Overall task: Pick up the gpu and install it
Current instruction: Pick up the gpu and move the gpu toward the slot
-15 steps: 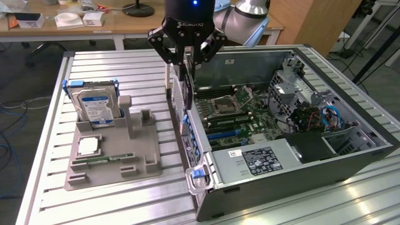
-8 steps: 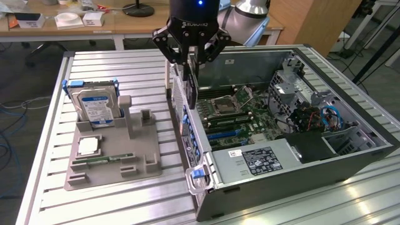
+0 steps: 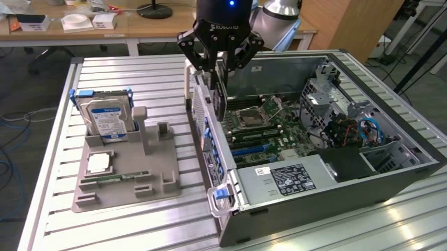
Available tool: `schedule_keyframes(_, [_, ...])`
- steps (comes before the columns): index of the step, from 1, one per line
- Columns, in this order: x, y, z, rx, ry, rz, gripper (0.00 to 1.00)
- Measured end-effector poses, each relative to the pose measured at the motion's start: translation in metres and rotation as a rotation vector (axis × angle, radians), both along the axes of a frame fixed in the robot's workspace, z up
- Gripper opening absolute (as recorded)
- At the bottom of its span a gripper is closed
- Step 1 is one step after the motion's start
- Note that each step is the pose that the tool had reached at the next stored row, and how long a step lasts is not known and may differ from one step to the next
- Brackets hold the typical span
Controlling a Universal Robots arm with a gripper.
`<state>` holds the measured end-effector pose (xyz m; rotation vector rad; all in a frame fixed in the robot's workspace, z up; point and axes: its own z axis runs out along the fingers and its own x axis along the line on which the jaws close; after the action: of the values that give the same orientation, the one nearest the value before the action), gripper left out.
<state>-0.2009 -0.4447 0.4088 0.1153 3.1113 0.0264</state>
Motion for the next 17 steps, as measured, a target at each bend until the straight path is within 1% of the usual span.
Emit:
schedule_keyframes(5, [0.0, 0.0, -0.0001, 0.0001, 0.0, 0.0, 0.26])
schedule_keyframes(6, [0.001, 0.0001, 0.0, -0.0001, 0.003, 0.0, 0.26])
schedule_keyframes(7, [0.002, 0.0001, 0.0, -0.0005, 0.0122, 0.0, 0.26])
schedule_keyframes(10, [0.008, 0.0, -0.0001, -0.0011, 0.0526, 0.0, 0.26])
schedule_keyframes(11, [0.008, 0.0, -0.0001, -0.001, 0.0551, 0.0, 0.26])
schedule_keyframes(14, [0.008, 0.0, -0.0001, -0.0011, 0.0552, 0.0, 0.26])
schedule_keyframes(17, [0.011, 0.0001, -0.0006, -0.0013, 0.0553, 0.006, 0.26])
